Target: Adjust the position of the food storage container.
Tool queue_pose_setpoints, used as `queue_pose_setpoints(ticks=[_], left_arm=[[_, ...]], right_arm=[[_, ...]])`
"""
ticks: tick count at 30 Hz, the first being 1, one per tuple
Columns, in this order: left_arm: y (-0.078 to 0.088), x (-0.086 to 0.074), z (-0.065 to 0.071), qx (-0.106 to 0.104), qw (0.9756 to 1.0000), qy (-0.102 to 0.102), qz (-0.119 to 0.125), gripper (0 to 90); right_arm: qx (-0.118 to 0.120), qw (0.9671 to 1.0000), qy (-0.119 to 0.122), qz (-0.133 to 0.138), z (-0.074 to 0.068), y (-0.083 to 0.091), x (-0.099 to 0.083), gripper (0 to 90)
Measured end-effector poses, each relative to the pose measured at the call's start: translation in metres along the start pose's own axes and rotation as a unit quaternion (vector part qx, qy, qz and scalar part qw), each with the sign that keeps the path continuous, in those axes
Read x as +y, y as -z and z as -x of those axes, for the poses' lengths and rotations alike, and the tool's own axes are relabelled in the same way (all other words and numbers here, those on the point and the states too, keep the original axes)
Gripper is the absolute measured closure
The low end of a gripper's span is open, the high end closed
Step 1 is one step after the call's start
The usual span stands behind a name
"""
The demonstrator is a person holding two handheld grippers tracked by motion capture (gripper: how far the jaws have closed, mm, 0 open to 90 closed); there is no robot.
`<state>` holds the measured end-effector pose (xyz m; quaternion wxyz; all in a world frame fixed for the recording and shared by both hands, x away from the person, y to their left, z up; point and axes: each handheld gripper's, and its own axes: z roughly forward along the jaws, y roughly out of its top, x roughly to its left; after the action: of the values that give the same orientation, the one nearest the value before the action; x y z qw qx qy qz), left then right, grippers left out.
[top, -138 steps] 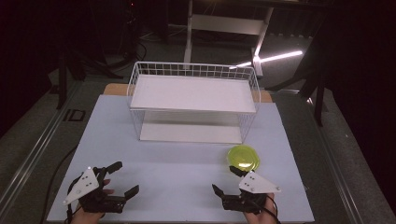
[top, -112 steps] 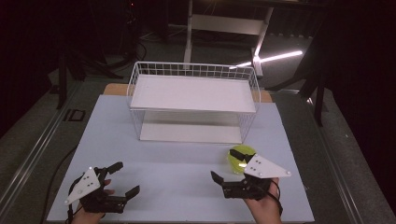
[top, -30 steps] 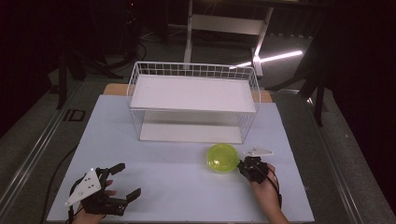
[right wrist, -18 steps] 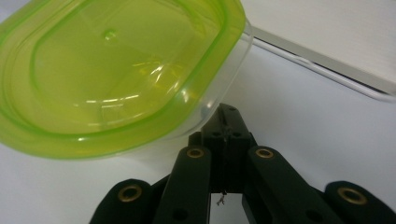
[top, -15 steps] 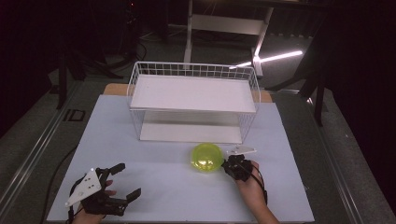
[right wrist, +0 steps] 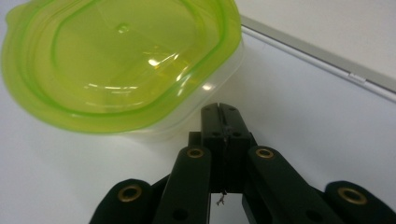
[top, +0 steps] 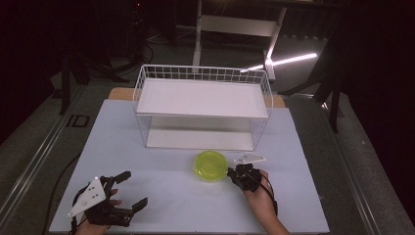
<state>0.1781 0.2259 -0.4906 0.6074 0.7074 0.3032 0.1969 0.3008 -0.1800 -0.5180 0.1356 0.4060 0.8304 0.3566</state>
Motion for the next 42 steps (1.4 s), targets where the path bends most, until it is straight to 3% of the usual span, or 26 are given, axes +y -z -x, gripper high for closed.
queue_pose_setpoints(ticks=[17,29,30,42], left_arm=[[0.0,0.0,0.0,0.0,1.0,-0.001,-0.001,3.2],[0.0,-0.001,0.0,-0.001,1.0,0.0,-0.001,3.2],[0.0,-0.001,0.0,-0.001,1.0,-0.001,-0.001,3.2],[0.001,0.0,0.001,-0.002,1.0,-0.003,-0.001,3.2]], right_arm=[[0.023,0.9991,0.034,-0.006,-0.027,-0.021,0.014,90.0],[0.017,0.9993,0.032,-0.011,-0.028,-0.038,0.025,90.0],[0.019,0.9995,0.024,-0.008,-0.027,-0.04,0.027,90.0],[0.019,0.9997,0.016,0.002,-0.024,-0.032,0.025,90.0]])
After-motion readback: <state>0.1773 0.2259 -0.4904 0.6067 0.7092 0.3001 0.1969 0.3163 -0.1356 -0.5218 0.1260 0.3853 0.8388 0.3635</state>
